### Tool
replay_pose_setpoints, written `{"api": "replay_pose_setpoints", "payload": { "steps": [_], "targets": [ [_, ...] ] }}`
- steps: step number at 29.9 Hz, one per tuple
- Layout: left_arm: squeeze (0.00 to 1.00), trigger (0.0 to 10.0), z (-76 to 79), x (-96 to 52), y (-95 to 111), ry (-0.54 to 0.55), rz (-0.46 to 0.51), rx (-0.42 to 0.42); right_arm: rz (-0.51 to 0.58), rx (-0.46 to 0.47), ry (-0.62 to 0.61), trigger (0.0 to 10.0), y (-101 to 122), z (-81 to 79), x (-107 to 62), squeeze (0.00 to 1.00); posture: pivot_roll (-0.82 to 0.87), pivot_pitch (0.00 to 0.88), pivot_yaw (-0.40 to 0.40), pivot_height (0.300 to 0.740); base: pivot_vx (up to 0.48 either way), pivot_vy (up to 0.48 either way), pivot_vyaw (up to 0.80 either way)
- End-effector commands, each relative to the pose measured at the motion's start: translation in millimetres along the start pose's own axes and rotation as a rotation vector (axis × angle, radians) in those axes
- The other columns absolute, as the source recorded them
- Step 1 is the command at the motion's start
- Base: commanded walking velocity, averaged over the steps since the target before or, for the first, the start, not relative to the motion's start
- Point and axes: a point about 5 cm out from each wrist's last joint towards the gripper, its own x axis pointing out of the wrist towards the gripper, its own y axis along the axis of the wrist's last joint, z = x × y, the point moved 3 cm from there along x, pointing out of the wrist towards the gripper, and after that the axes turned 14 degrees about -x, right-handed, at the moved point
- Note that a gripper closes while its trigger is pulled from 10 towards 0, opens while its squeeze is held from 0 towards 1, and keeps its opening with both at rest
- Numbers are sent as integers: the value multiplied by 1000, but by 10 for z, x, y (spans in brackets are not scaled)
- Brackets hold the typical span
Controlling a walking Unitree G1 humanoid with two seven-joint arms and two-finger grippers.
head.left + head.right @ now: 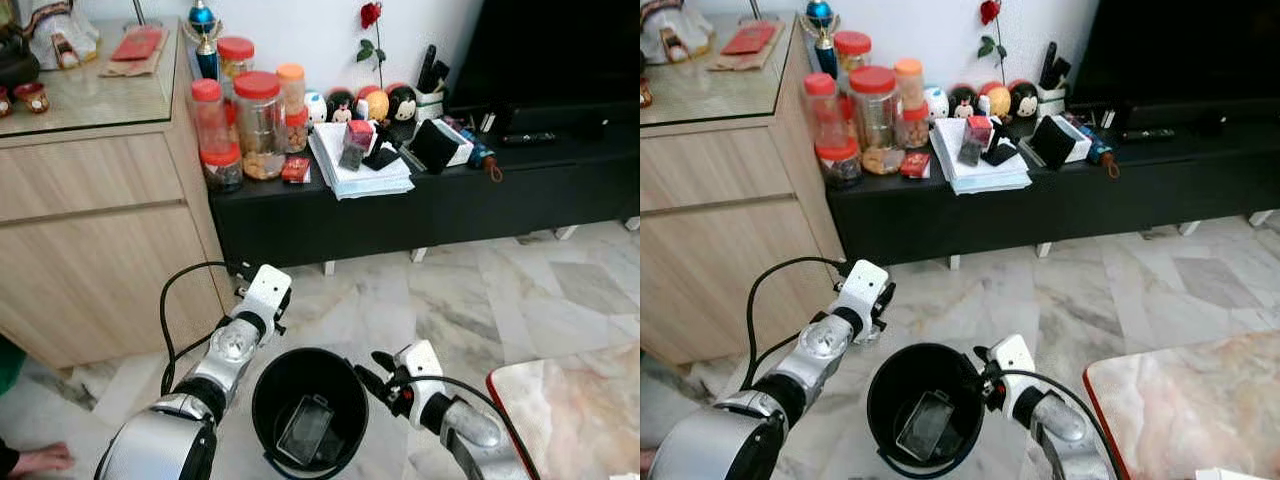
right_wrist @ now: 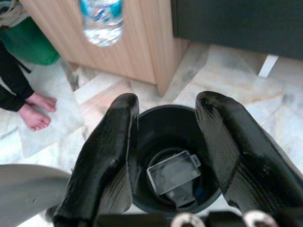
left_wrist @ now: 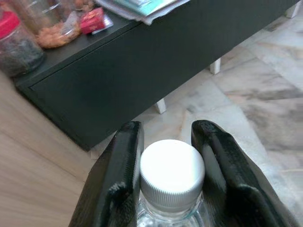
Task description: Picking trash to rubbish bin
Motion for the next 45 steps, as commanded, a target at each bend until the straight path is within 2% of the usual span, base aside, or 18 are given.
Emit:
{"api": "replay_pose_setpoints", "payload": {
  "steps": [1,3,4,5,22,23,29,32,35,39,41,43,45],
  "targets": [
    [0,10000,59,40,91,-21,27,-11,4,2,3,10000,15,0,-12,0,57,117,-47,740,0,0,0],
    [0,10000,80,43,92,-28,28,-11,4,3,3,10000,15,-5,-15,0,56,120,-46,740,0,0,0],
    [306,10000,103,45,90,-39,27,-13,4,5,2,10000,16,-9,-18,0,55,120,-46,740,0,0,0],
    [1000,10000,116,45,86,-45,26,-14,4,7,2,10000,18,-15,-20,0,56,123,-45,740,0,0,0],
    [1000,10000,129,20,19,-62,5,-35,-15,14,11,10000,11,-72,-13,0,66,124,-40,740,0,0,0],
    [0,10000,123,15,7,-57,2,-34,-16,15,11,10000,8,-76,-10,0,67,124,-39,740,0,0,0],
    [0,10000,0,-68,-156,1,-35,-63,-31,1,-13,10000,-15,-63,10,0,75,118,-30,740,0,0,0],
    [0,10000,-138,-199,-375,53,-87,-76,-58,-24,-69,10000,-45,-2,35,0,86,113,-24,740,0,0,0],
    [0,10000,-212,-270,-477,82,-111,-78,-84,-31,-132,10000,-78,71,37,0,91,109,-22,740,0,0,0],
    [0,10000,-409,-447,-683,177,-148,-129,-95,-46,-231,10000,-70,184,52,0,112,96,-9,740,0,0,0],
    [0,10000,-439,-474,-703,194,-147,-141,-84,-51,-244,10000,-46,199,63,0,114,92,-6,740,0,0,0],
    [0,10000,-500,-525,-731,239,-129,-192,-65,-58,-282,10000,4,242,91,0,121,86,-2,740,0,0,0],
    [0,10000,-509,-532,-709,251,-105,-184,-42,-69,-311,10000,59,278,108,0,127,80,1,740,0,0,0]
  ]
}}
